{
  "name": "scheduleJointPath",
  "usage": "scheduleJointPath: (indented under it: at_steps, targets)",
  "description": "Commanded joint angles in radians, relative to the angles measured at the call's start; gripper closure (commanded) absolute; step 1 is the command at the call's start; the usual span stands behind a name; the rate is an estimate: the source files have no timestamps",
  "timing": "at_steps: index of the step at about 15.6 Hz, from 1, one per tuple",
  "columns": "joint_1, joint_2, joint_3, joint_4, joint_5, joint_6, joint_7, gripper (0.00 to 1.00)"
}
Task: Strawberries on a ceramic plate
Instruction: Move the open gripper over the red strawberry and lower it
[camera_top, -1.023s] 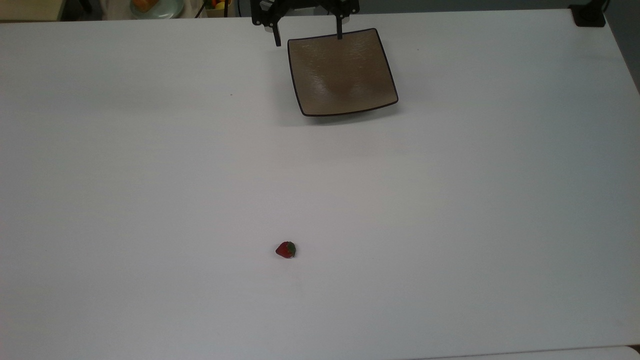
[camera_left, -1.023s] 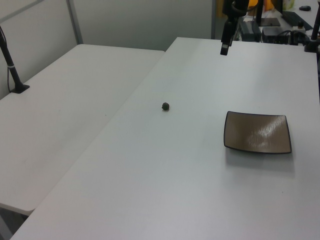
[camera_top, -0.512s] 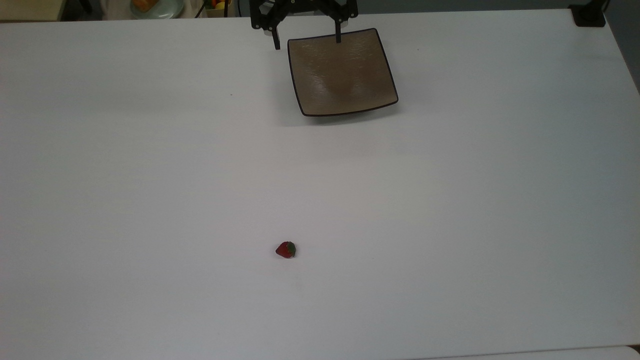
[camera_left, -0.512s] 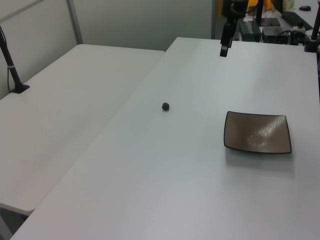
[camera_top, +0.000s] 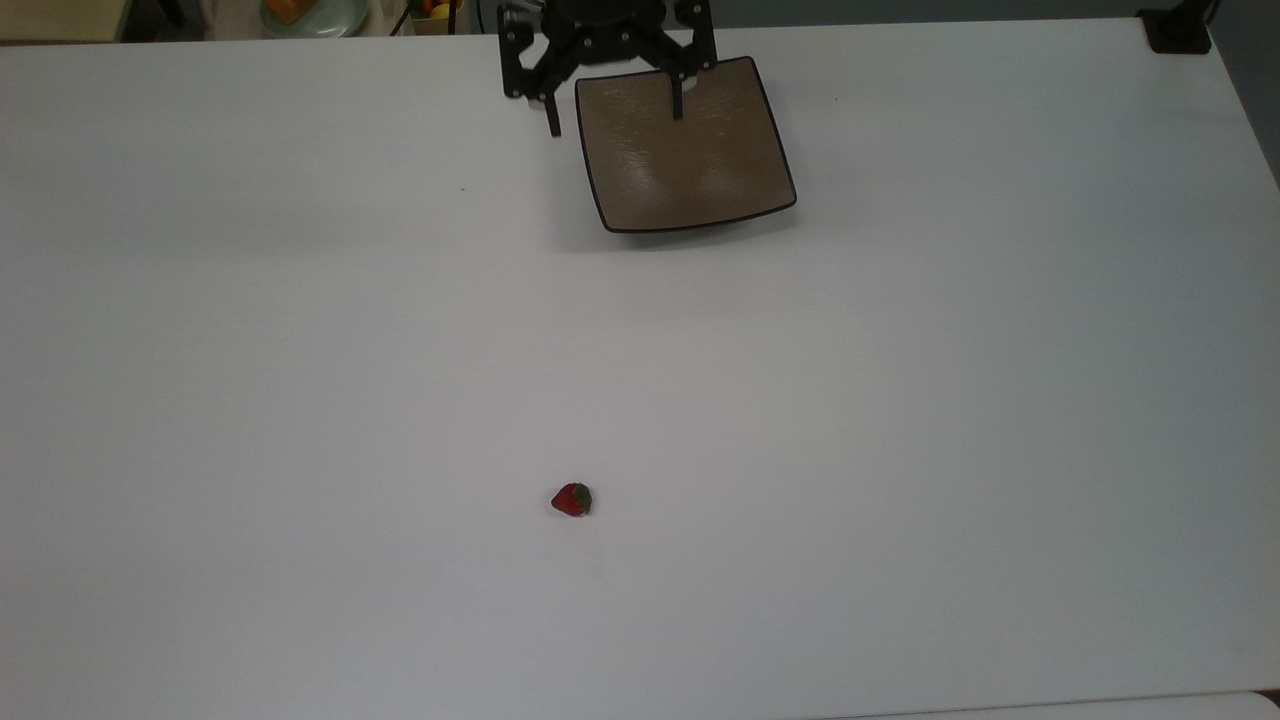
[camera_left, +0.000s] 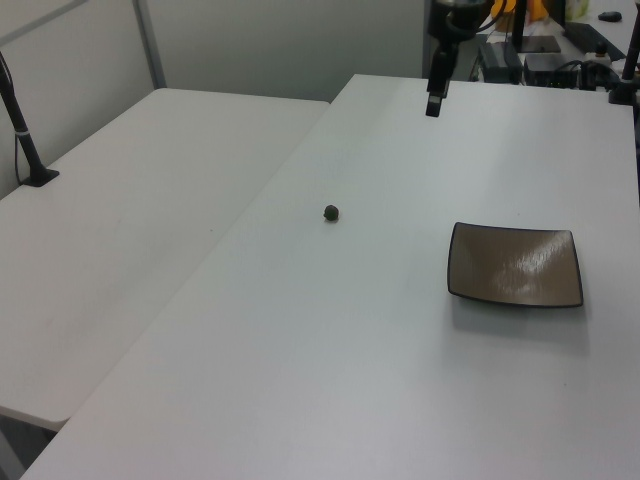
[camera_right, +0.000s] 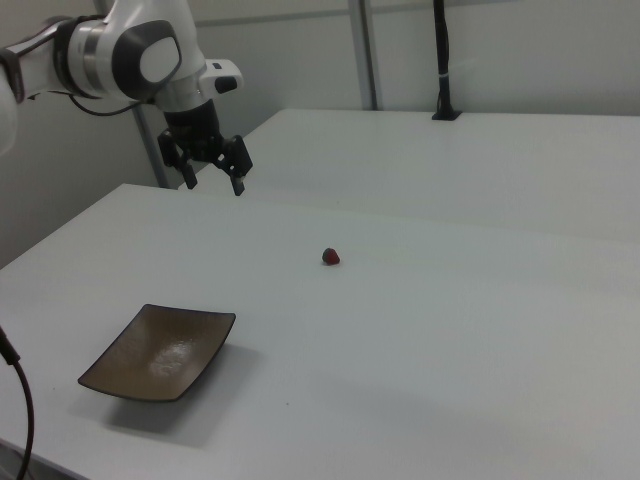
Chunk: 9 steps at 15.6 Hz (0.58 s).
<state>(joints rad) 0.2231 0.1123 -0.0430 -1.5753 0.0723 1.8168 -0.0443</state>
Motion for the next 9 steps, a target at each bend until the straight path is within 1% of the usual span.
scheduleJointPath:
  at_steps: [1,3,5,7,9]
  targets:
    - [0.002,0.111,-0.011,0.150,-0.014,-0.007,-0.084,0.00]
    - [0.004,0.141,-0.015,0.190,-0.020,-0.004,-0.086,0.00]
    - [0.004,0.142,-0.018,0.193,-0.049,0.006,-0.086,0.00]
    - [-0.001,0.150,-0.023,0.202,-0.051,0.007,-0.085,0.00]
    - [-0.014,0.190,-0.021,0.245,-0.046,0.007,-0.080,0.00]
